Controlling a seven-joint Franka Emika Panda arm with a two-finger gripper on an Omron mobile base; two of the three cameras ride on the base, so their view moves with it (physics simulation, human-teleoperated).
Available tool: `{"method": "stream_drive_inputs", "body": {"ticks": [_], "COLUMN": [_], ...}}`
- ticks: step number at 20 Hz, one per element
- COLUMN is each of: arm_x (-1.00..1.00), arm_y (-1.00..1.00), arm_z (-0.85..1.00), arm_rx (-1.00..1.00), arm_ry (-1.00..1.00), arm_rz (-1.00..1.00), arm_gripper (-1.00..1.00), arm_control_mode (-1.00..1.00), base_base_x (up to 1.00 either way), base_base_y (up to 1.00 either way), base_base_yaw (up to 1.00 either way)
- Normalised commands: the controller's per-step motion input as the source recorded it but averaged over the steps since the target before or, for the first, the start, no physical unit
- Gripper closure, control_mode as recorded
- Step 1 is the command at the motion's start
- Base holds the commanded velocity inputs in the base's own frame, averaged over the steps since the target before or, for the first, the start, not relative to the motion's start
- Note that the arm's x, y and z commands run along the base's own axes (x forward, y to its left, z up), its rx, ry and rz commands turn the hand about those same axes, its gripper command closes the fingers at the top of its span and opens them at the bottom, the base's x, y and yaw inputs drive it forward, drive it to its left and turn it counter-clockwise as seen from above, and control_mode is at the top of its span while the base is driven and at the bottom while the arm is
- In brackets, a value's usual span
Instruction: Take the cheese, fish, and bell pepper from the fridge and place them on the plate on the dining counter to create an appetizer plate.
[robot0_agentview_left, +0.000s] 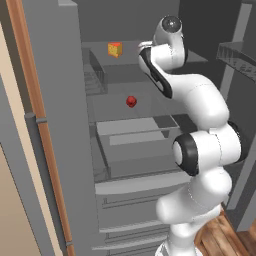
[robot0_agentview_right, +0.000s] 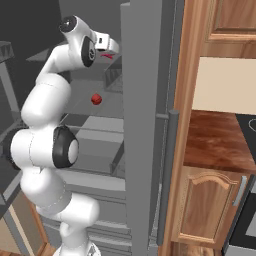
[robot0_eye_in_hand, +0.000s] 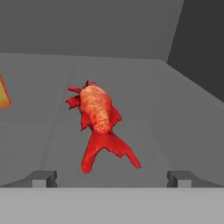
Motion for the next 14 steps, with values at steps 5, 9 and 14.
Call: {"method": "stream_drive_inputs", "body": {"ticks": [5,9,14], "arm_x": [0.56,0.58,0.58], "arm_y": [0.0,0.0,0.0], "arm_z": [0.0,0.0,0.0], "arm_rx": [0.01,0.02,0.02], "arm_ry": [0.0,0.0,0.01], "arm_rz": [-0.03,-0.01,0.0], "arm_gripper": [-1.0,-1.0,-1.0], "arm_control_mode": [-1.0,-1.0,-1.0], "base_base_x": [0.0,0.0,0.0], "base_base_y": [0.0,0.0,0.0], "base_base_yaw": [0.0,0.0,0.0]}}
